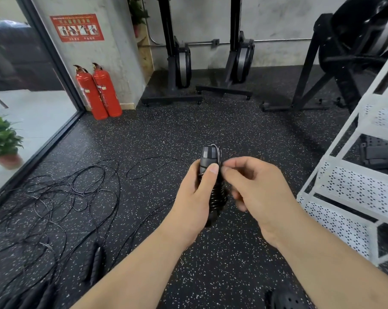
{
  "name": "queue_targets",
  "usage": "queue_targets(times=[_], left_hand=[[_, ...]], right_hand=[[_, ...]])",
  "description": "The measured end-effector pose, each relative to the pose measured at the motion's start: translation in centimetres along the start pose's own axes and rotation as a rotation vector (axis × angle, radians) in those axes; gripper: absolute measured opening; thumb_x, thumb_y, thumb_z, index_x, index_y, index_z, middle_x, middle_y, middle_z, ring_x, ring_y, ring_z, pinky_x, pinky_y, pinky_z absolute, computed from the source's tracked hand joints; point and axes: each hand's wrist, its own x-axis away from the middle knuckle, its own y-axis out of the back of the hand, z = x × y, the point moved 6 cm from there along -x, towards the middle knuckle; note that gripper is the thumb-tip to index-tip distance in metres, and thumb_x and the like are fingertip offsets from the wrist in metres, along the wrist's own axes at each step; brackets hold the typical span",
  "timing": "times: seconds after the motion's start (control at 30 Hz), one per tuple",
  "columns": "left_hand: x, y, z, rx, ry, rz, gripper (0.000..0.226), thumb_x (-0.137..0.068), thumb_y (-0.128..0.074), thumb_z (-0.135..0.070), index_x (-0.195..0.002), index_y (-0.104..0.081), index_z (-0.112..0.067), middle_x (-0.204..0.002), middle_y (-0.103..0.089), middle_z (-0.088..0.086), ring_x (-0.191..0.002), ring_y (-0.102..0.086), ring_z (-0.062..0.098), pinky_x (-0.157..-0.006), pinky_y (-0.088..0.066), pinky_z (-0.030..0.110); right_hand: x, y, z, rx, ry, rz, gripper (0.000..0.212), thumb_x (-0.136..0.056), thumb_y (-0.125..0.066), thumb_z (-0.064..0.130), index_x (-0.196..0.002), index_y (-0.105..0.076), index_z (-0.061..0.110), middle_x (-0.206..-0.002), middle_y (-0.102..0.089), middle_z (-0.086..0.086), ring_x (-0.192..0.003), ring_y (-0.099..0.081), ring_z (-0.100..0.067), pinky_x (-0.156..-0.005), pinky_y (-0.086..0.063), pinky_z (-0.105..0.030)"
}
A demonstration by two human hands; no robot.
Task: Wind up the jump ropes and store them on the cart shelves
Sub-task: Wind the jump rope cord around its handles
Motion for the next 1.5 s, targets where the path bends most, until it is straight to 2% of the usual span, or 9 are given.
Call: queue_targets(times=[0.27,0.37,0.57,0.67,0.8,1.0,1.17,1.33,1.5], left_hand=[[0.2,-0.9,0.8,0.054,0.121,0.059,0.022,-0.112,-0.051,-0.037,-0.127,-0.065,-0.028,-0.101,-0.074,0.009,-0.090,-0.068,0.015,-0.079,-0.061,0.028],[0.3,-1.2,1.0,0.215,0.215,0.032,0.021,-0.109,-0.057,-0.038,-0.121,-0.072,-0.029,-0.120,-0.075,0.017,-0.102,-0.073,0.027,-0.089,-0.062,0.048],[0.0,-1.2,1.2,0.240,0.204,-0.001,0.034,-0.104,-0.064,-0.046,-0.125,-0.067,-0.019,-0.122,-0.074,0.022,-0.102,-0.073,0.036,-0.089,-0.059,0.054],[-0.1,-1.0,1.3,0.204,0.215,-0.032,0.045,-0.100,-0.063,-0.057,-0.124,-0.065,-0.019,-0.110,-0.074,0.022,-0.087,-0.068,0.033,-0.070,-0.055,0.045],[-0.3,-0.8,1.3,0.177,0.225,0.015,0.041,-0.103,-0.058,-0.058,-0.116,-0.072,-0.022,-0.099,-0.074,0.016,-0.076,-0.066,0.031,-0.062,-0.054,0.038],[-0.5,-0.3,1.3,0.217,0.296,0.004,0.039,-0.101,-0.065,-0.051,-0.118,-0.073,-0.017,-0.099,-0.076,0.011,-0.081,-0.071,0.025,-0.074,-0.060,0.044],[-0.8,-0.5,1.6,0.259,0.306,-0.131,0.036,-0.099,-0.070,-0.050,-0.113,-0.067,-0.017,-0.088,-0.072,0.008,-0.076,-0.068,0.025,-0.073,-0.054,0.043],[-1.3,0.2,1.8,0.353,0.306,-0.205,0.044,-0.097,-0.069,-0.057,-0.121,-0.065,-0.021,-0.103,-0.076,0.010,-0.094,-0.075,0.026,-0.086,-0.059,0.047],[-1.9,1.0,1.7,0.225,0.227,-0.180,0.027,-0.103,-0.065,-0.050,-0.116,-0.071,-0.027,-0.104,-0.076,0.006,-0.095,-0.072,0.024,-0.086,-0.057,0.045]], right_hand=[[0.5,0.7,1.8,0.525,0.284,-0.111,0.024,-0.094,-0.076,0.018,-0.095,-0.059,0.036,-0.089,-0.075,0.015,-0.071,-0.071,-0.004,-0.067,-0.052,-0.021],[0.5,0.7,1.9,0.521,0.321,-0.145,0.024,-0.092,-0.077,0.019,-0.094,-0.058,0.034,-0.086,-0.071,0.013,-0.075,-0.067,-0.005,-0.065,-0.046,-0.013],[1.5,0.1,2.4,0.507,0.456,-0.206,0.023,-0.089,-0.075,0.017,-0.086,-0.056,0.030,-0.066,-0.062,0.007,-0.064,-0.060,-0.011,-0.061,-0.043,-0.013],[1.6,-0.4,2.3,0.483,0.491,-0.187,0.025,-0.089,-0.073,0.014,-0.085,-0.053,0.030,-0.064,-0.059,0.006,-0.060,-0.055,-0.014,-0.059,-0.041,-0.015],[0.1,-0.6,0.8,0.130,0.252,-0.100,0.021,-0.099,-0.066,0.007,-0.093,-0.055,0.024,-0.070,-0.060,0.005,-0.057,-0.051,-0.015,-0.052,-0.045,-0.029],[-0.3,-1.4,-0.6,-0.541,-0.094,0.025,0.021,-0.104,-0.056,-0.002,-0.101,-0.056,0.019,-0.067,-0.043,0.005,-0.051,-0.032,-0.007,-0.043,-0.025,-0.021],[0.2,-2.0,-0.4,-0.173,0.140,-0.054,0.022,-0.107,-0.048,0.000,-0.097,-0.055,0.019,-0.062,-0.043,0.005,-0.054,-0.036,-0.011,-0.050,-0.031,-0.029],[1.6,-3.9,0.7,0.434,0.560,-0.064,0.029,-0.100,-0.054,-0.001,-0.094,-0.055,0.027,-0.096,-0.057,0.011,-0.077,-0.059,-0.012,-0.068,-0.044,-0.021],[-1.4,-2.5,-0.4,0.105,0.179,0.091,0.014,-0.105,-0.064,0.018,-0.104,-0.059,0.030,-0.085,-0.061,0.010,-0.062,-0.047,-0.010,-0.057,-0.040,-0.028]])
